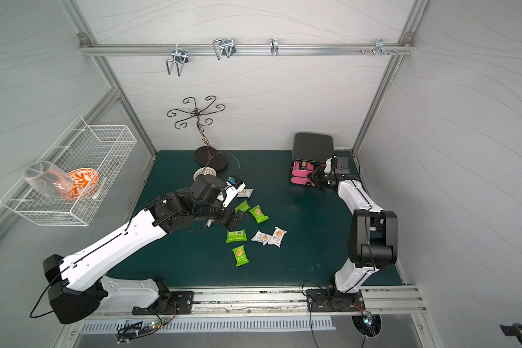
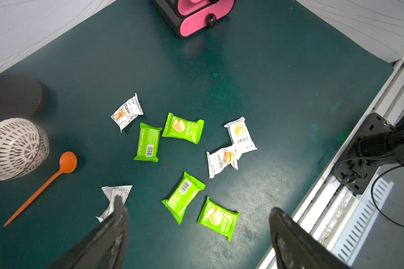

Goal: Place the cookies into the drawer by color
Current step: Close the drawer in the storage box.

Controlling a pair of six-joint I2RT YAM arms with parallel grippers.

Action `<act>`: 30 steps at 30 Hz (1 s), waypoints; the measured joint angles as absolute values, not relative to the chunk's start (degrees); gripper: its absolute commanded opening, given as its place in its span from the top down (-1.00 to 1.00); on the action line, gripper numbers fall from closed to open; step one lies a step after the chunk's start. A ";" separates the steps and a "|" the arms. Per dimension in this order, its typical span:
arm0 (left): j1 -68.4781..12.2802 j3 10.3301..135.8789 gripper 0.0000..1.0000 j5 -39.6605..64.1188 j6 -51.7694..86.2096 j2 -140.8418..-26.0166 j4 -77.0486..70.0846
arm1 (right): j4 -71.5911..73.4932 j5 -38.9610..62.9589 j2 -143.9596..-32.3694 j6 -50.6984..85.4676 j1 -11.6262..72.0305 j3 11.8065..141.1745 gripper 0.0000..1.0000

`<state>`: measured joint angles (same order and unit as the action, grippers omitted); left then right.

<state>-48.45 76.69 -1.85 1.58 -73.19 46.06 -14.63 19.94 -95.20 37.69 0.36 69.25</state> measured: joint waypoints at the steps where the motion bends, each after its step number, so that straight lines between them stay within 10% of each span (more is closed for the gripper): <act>1: -48.45 76.66 -0.90 -1.96 1.50 -73.19 46.06 | -14.63 19.68 -95.22 37.65 0.36 69.49 0.11; 9: -48.45 76.66 -0.90 -2.42 1.06 -73.21 46.06 | -15.66 17.39 -86.85 37.65 0.27 64.47 0.10; 14: -48.45 76.53 -0.90 -2.44 1.06 -73.21 46.04 | -13.37 16.45 -75.77 40.62 -1.63 55.20 1.00; 30: -50.02 76.25 -0.90 -3.03 0.16 -73.21 46.06 | 7.27 18.28 -88.12 58.85 -5.72 52.10 1.00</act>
